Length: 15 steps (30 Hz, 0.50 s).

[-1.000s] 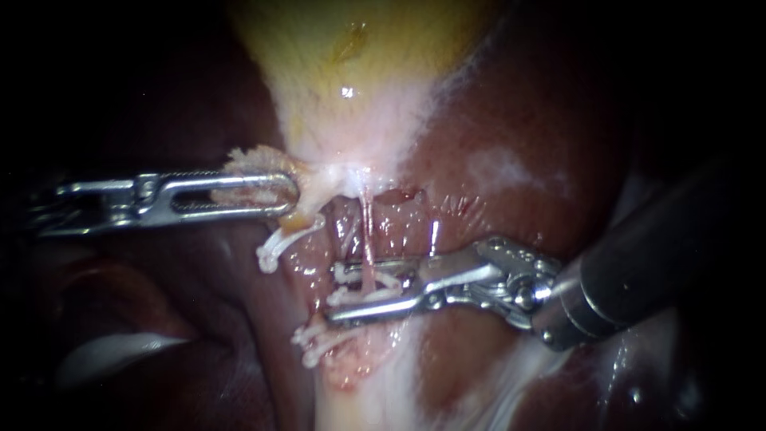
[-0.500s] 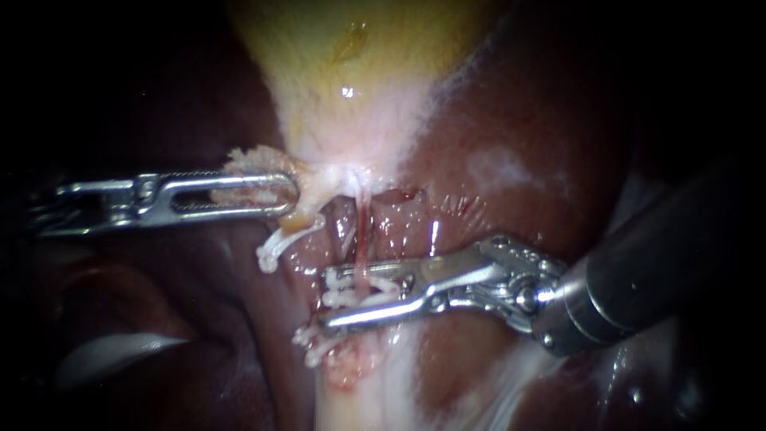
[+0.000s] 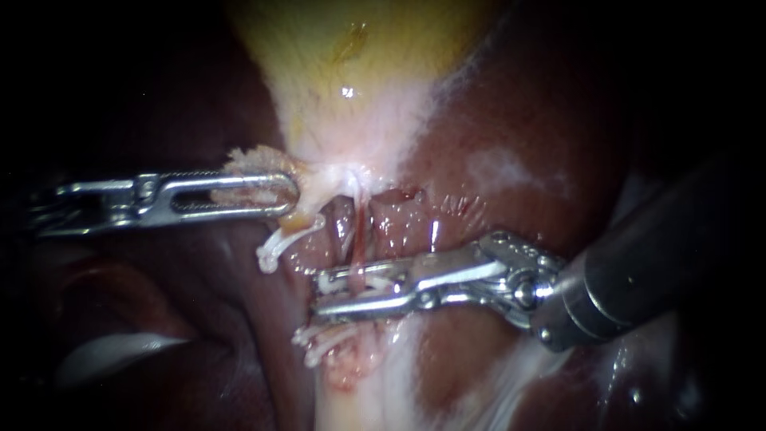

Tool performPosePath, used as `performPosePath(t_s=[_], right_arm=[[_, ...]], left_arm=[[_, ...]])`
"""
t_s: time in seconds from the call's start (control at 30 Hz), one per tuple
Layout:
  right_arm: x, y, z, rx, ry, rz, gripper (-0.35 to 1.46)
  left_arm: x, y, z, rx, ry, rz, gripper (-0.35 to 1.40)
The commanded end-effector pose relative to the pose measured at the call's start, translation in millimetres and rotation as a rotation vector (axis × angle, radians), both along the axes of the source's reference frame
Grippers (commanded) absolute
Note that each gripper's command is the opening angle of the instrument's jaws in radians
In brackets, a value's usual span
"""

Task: Clipping second clip right tube

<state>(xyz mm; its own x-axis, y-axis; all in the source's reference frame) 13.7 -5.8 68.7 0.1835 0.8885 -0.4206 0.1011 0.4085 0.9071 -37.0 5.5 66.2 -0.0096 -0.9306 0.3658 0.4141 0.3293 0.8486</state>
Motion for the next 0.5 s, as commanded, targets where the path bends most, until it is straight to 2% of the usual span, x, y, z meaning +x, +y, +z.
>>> performPosePath(t_s=[0.03,0.17,0.33,0.5], right_arm=[[0.0,0.0,0.2,0.002,-0.01,-0.008,-0.35],[0.0,0.2,0.7,-0.013,-0.075,-0.015,-0.35],[-0.2,0.2,0.9,-0.056,-0.074,-0.021,-0.35],[-0.2,0.2,0.9,-0.056,-0.074,-0.021,-0.35]], left_arm=[[0.0,0.0,0.0,0.0,0.0,0.0,-0.35],[0.0,0.0,0.0,0.0,0.0,0.0,-0.35],[0.0,0.0,0.0,0.0,0.0,0.0,-0.35],[0.0,0.0,0.0,0.0,0.0,0.0,-0.35]])
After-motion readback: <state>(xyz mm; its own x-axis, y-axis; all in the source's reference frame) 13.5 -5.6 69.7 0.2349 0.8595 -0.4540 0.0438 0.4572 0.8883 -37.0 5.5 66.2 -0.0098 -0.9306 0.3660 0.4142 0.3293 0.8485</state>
